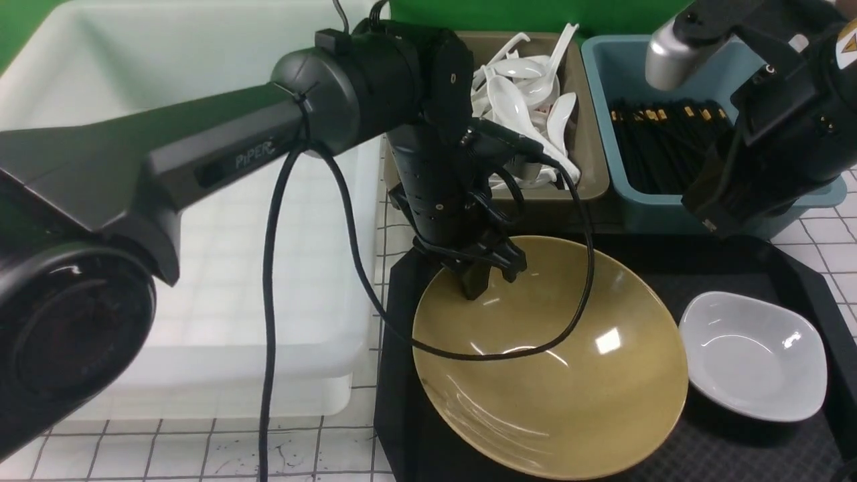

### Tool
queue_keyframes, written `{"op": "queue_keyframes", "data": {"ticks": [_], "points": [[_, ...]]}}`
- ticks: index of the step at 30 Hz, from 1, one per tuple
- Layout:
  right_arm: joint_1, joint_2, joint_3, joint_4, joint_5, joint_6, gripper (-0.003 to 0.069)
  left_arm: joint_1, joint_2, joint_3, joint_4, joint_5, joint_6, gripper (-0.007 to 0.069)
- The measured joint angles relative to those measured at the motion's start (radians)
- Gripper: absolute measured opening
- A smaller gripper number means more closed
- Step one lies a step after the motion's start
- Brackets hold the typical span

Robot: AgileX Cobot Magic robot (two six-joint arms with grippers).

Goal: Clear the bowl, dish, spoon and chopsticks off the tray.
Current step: Use the left arm to grab the yellow noodle bowl on the left, then use the left arm to put the noodle bowl into the large storage box on the left

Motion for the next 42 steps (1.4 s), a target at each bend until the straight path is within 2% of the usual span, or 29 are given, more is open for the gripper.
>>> {"op": "queue_keyframes", "data": {"ticks": [6,8,14,20,23,26,28,29,30,31,32,33,34,38,42], "points": [[0.054,0.002,-0.061,0.003,0.057,-0.017,0.0100,0.003,-0.109,0.000,0.019,0.008,-0.017,0.0004],[0.121,0.002,-0.131,0.003,0.070,-0.022,0.0064,0.027,-0.177,0.001,0.018,0.006,-0.020,0.0006],[0.283,0.002,-0.311,0.004,0.075,-0.023,0.0040,0.151,-0.300,0.010,-0.132,0.023,-0.002,0.0006],[0.380,0.017,-0.409,0.003,0.070,-0.018,0.0040,0.288,-0.428,0.107,-0.265,0.017,0.074,0.0006],[0.398,0.031,-0.417,-0.002,0.065,-0.018,0.0040,0.349,-0.499,0.172,-0.306,0.001,0.098,0.0006],[0.405,0.050,-0.417,-0.007,0.062,-0.018,0.0040,0.472,-0.634,0.282,-0.357,-0.042,0.117,0.0006],[0.405,0.061,-0.417,-0.013,0.061,-0.018,0.0040,0.589,-0.736,0.359,-0.372,-0.082,0.118,0.0006],[0.405,0.062,-0.417,-0.013,0.061,-0.018,0.0040,0.601,-0.745,0.366,-0.372,-0.085,0.118,0.0006],[0.405,0.064,-0.417,-0.015,0.059,-0.019,0.0040,0.664,-0.787,0.399,-0.373,-0.098,0.118,0.0006],[0.407,0.071,-0.417,-0.015,0.053,-0.024,0.0040,0.782,-0.840,0.455,-0.373,-0.117,0.118,0.0006],[0.407,0.074,-0.417,-0.015,0.050,-0.026,0.0040,0.847,-0.863,0.485,-0.371,-0.119,0.118,0.0006],[0.407,0.074,-0.417,-0.015,0.048,-0.026,0.0040,0.859,-0.870,0.490,-0.370,-0.119,0.118,0.0006],[0.407,0.079,-0.417,-0.016,0.044,-0.027,0.0040,0.952,-0.886,0.543,-0.366,-0.119,0.118,0.0006],[0.407,0.087,-0.417,-0.016,0.030,-0.045,0.0041,1.029,-0.884,0.636,-0.346,-0.163,0.119,0.0006],[0.407,0.091,-0.417,-0.016,0.026,-0.055,0.0042,1.049,-0.866,0.730,-0.262,-0.265,0.090,0.0006]]}}
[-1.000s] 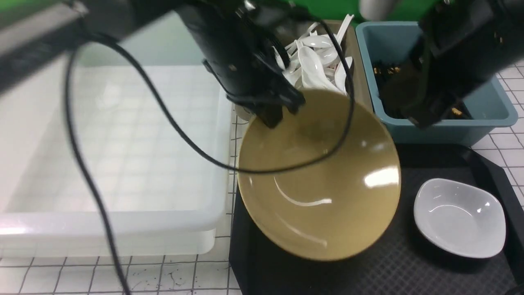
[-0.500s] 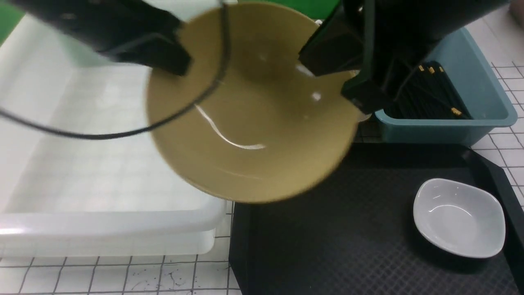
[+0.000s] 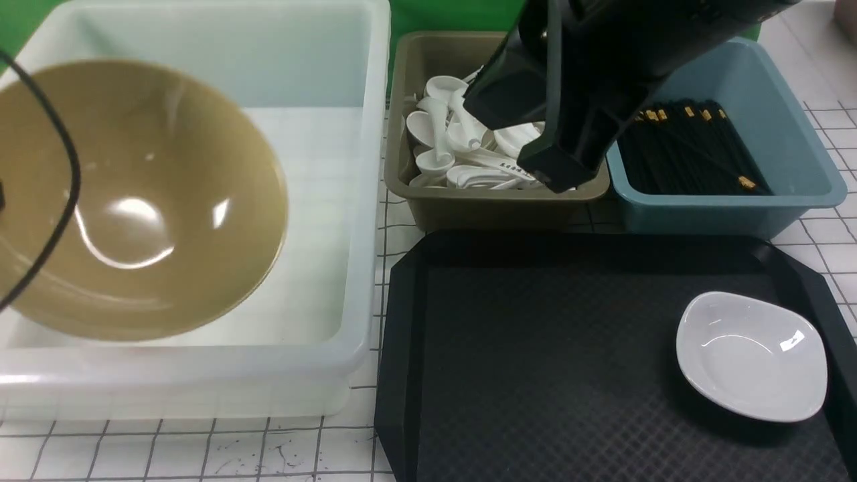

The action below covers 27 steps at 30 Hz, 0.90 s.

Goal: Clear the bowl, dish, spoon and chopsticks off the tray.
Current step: Use the left arm to put the noodle bowl into the large storage box on the left

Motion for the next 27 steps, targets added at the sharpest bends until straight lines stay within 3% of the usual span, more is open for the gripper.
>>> {"op": "queue_keyframes", "data": {"ticks": [6,15,20,26,27], "points": [[0.000,0.000,0.000,0.000,-0.001,-0.031,0.0044,0.002,0.095,0.009,0.133,-0.093,-0.130,0.0005],[0.000,0.016,0.000,-0.007,-0.009,-0.053,0.0047,0.002,0.280,0.009,0.155,-0.159,-0.165,0.0033],[0.000,0.041,0.000,-0.026,-0.016,-0.053,0.0047,0.002,0.304,0.006,0.189,-0.168,-0.165,0.0167],[0.000,0.081,0.000,-0.070,-0.016,-0.051,0.0048,0.002,0.283,-0.150,0.231,-0.057,-0.178,0.0477],[0.000,0.082,0.000,-0.071,-0.016,-0.050,0.0048,0.002,0.281,-0.150,0.229,-0.051,-0.180,0.0492]]}}
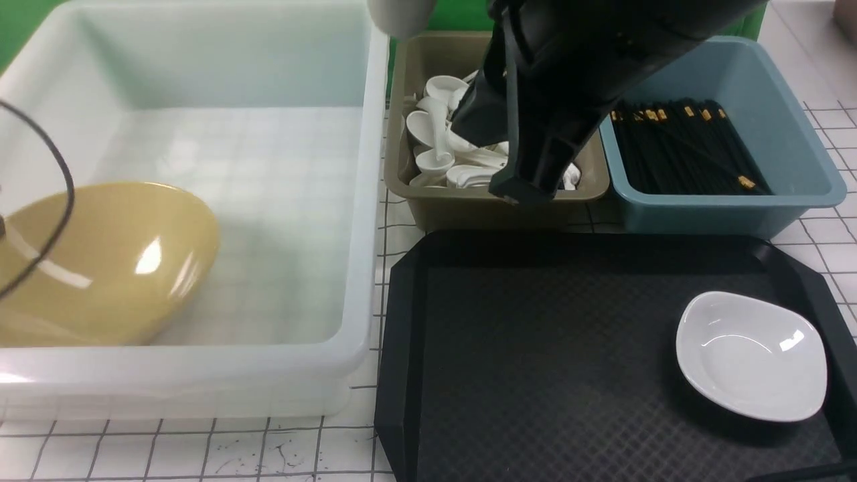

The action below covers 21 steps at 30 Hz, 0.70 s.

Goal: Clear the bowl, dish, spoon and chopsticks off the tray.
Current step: Use the left arm to put the noodle bowl into the large storage box on the left, then use the left arm to grab the plate

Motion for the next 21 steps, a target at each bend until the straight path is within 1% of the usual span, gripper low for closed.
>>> {"op": "queue_keyframes", "data": {"ticks": [1,3,6,7,8,10,13,14,18,20,21], "points": [[0.000,0.007,0.000,-0.011,0.001,0.006,0.0048,0.000,-0.009,-0.049,-0.014,0.040,-0.006,0.0531],[0.000,0.013,0.000,-0.026,0.001,0.028,0.0048,-0.007,-0.017,-0.100,-0.039,0.095,-0.015,0.0567],[-0.007,0.016,0.000,-0.037,0.006,0.058,0.0048,-0.064,-0.025,-0.156,-0.087,0.154,-0.010,0.0581],[-0.026,0.016,0.000,-0.038,0.023,0.088,0.0048,-0.112,-0.026,-0.167,-0.110,0.170,0.001,0.0581],[-0.039,0.016,0.000,-0.040,0.034,0.102,0.0048,-0.175,-0.026,-0.171,-0.130,0.178,0.011,0.0578],[-0.073,0.014,0.006,-0.040,0.050,0.124,0.0048,-0.265,-0.025,-0.171,-0.147,0.183,0.024,0.0570],[-0.158,-0.008,0.071,-0.047,0.063,0.186,0.0048,-0.483,-0.007,-0.172,-0.155,0.167,0.032,0.0558],[-0.187,-0.022,0.104,-0.048,0.065,0.202,0.0048,-0.598,0.010,-0.172,-0.155,0.144,0.034,0.0555],[-0.279,-0.122,0.270,-0.045,0.057,0.249,0.0048,-0.883,0.087,-0.173,-0.159,0.017,0.042,0.0551],[-0.318,-0.194,0.360,-0.041,0.048,0.267,0.0048,-1.002,0.158,-0.187,-0.166,-0.045,0.042,0.0552],[-0.322,-0.202,0.378,-0.040,0.048,0.269,0.0048,-1.012,0.165,-0.190,-0.167,-0.051,0.042,0.0552]]}}
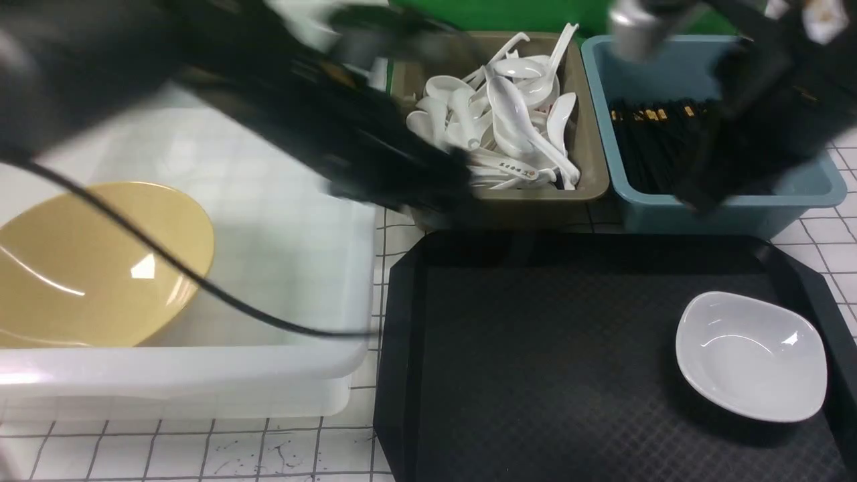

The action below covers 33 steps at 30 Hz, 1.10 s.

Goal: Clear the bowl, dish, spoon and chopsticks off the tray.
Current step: Use the left arm to grab the plate

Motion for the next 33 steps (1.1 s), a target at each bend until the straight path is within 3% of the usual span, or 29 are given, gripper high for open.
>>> {"op": "queue_keyframes", "data": {"ticks": [2,7,11,23,25,28,33], "points": [[-0.055,-0.105,0.107,0.002,-0.004,0.022,0.0048,-0.117,0.112,-0.062,-0.008,-0.044,0.001,0.0552],[-0.153,-0.290,0.246,0.002,-0.002,0.030,0.0048,-0.232,0.310,-0.239,-0.022,-0.049,0.001,0.0552],[-0.198,-0.394,0.292,-0.018,0.018,0.031,0.0048,-0.283,0.457,-0.394,-0.024,-0.029,0.001,0.0551],[-0.205,-0.477,0.300,-0.041,0.032,0.031,0.0048,-0.327,0.783,-0.729,-0.041,-0.042,0.000,0.0537],[-0.205,-0.477,0.300,-0.041,0.033,0.031,0.0048,-0.327,0.803,-0.761,-0.050,-0.053,-0.008,0.0502],[-0.205,-0.477,0.300,-0.041,0.033,0.031,0.0048,-0.327,0.823,-0.794,-0.051,-0.045,-0.024,0.0365],[-0.205,-0.477,0.300,-0.042,0.023,0.031,0.0048,-0.315,0.824,-0.853,-0.029,0.032,-0.031,0.0058]]}}
